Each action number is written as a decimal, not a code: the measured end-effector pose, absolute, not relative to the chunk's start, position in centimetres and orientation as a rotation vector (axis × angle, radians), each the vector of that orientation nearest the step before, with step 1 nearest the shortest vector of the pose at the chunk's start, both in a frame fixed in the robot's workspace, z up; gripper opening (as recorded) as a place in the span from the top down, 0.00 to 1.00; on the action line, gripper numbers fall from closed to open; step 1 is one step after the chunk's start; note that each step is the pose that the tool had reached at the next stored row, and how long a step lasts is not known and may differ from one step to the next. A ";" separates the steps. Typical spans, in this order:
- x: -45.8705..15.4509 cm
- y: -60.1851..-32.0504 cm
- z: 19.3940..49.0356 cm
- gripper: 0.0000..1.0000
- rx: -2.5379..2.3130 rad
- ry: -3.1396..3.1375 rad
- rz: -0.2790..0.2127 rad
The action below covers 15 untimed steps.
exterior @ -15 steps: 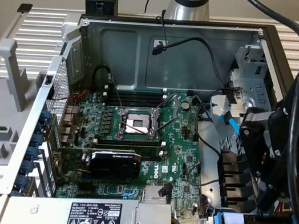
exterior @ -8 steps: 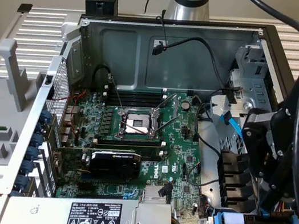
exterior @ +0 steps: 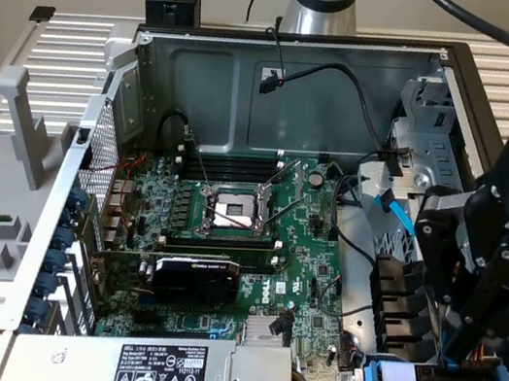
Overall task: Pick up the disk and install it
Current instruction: 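Insert the second disk wire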
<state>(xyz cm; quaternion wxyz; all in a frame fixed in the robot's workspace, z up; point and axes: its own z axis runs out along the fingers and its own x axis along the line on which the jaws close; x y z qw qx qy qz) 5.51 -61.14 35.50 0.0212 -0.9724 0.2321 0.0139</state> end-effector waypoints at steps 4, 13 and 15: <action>5.7 -61.1 35.7 0.89 -3.026 0.709 0.046; 7.0 -61.1 36.0 0.89 -3.036 0.702 0.044; 7.1 -61.1 36.1 0.89 -3.041 0.700 0.043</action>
